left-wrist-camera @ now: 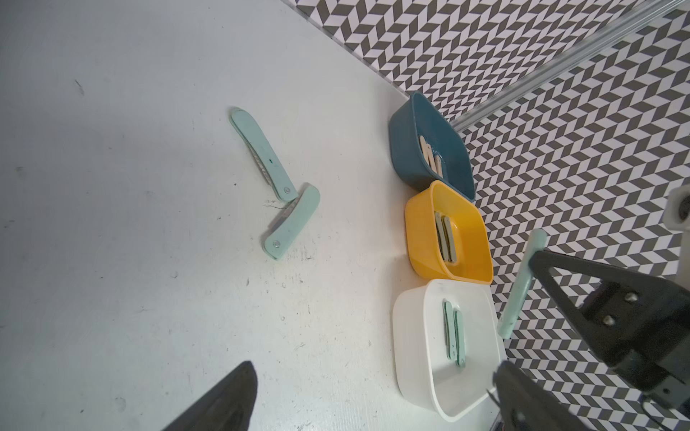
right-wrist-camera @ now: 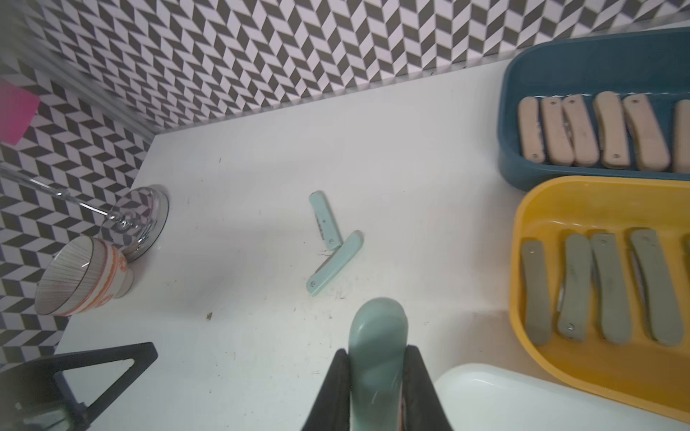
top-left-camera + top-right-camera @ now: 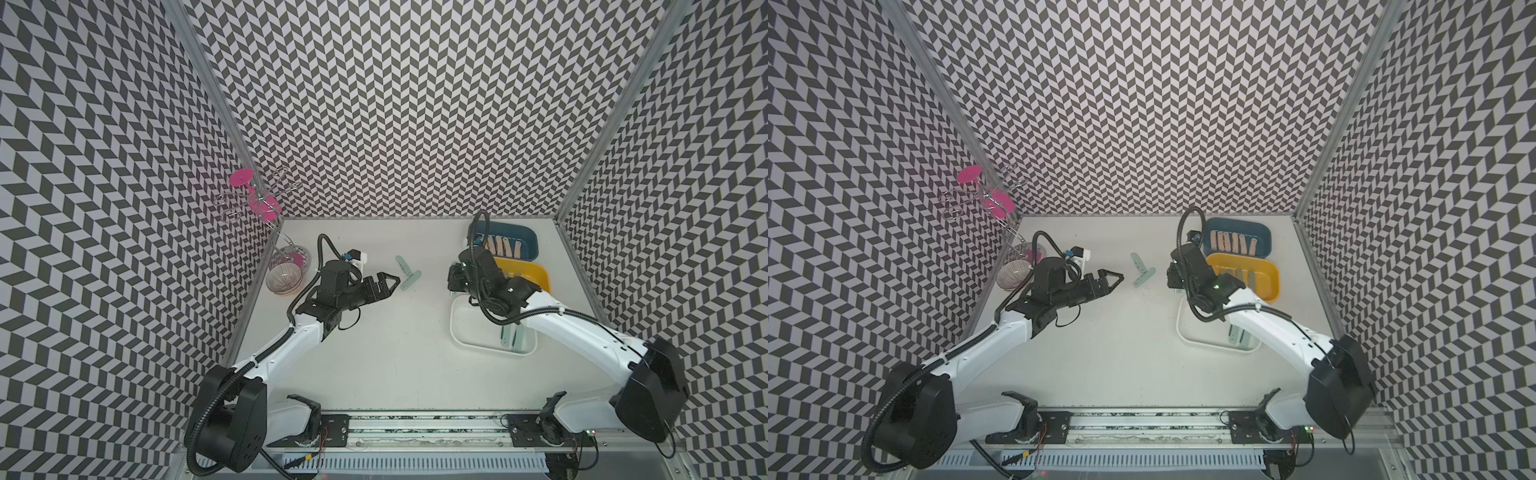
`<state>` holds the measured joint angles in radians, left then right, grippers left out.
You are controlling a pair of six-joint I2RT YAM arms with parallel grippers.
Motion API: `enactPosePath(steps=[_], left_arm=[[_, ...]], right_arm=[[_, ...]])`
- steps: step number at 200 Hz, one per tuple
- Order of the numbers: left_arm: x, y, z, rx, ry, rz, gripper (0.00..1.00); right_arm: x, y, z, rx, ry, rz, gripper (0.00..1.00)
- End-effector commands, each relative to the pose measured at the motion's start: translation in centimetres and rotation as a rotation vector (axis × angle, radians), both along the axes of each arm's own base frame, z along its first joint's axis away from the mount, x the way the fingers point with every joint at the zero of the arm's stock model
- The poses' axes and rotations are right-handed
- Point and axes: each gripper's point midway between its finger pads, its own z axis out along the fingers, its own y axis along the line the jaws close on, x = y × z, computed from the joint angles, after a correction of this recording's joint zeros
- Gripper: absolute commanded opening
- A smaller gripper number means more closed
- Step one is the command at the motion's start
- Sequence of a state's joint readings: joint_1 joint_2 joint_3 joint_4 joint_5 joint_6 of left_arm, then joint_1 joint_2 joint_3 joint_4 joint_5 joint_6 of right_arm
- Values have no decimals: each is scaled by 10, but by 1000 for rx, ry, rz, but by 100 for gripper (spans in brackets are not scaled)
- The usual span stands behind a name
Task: Place the fruit knives into the storage box by color
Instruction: Pick up the fruit knife from the center of the board, then place the fruit knife in the storage box.
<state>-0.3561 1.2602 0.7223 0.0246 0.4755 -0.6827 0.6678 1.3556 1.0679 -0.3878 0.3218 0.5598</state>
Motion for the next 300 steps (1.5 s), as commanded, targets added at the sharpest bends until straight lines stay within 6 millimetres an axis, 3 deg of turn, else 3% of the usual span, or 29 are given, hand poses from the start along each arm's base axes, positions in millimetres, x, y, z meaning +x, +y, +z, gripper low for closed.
enactPosePath(steps=[1, 32, 67, 138, 182, 197, 222, 258, 300], left_arm=[[9, -10, 19, -26, -55, -2, 100], [8, -19, 18, -31, -53, -21, 100], [7, -26, 18, -36, -54, -31, 100], [4, -36, 19, -42, -58, -61, 100], [1, -37, 13, -36, -48, -71, 100], [0, -37, 13, -34, -48, -73, 100], [0, -37, 15, -21, -59, -83, 100], [-2, -37, 12, 43, -59, -119, 100], [-8, -40, 1, 67, -7, -162, 100]], right_arm=[[-10, -34, 4, 18, -45, -89, 12], [-30, -70, -25, 4, 9, -146, 12], [-47, -90, -66, -38, 91, -178, 12], [-55, -105, -125, -145, 232, -206, 12], [-54, -98, -137, -144, 287, -161, 12], [-51, -94, -133, -144, 284, -142, 18], [-50, -88, -126, -150, 297, -96, 39], [-61, -80, -131, -191, 391, 9, 57], [-79, -82, -154, -237, 517, 51, 63]])
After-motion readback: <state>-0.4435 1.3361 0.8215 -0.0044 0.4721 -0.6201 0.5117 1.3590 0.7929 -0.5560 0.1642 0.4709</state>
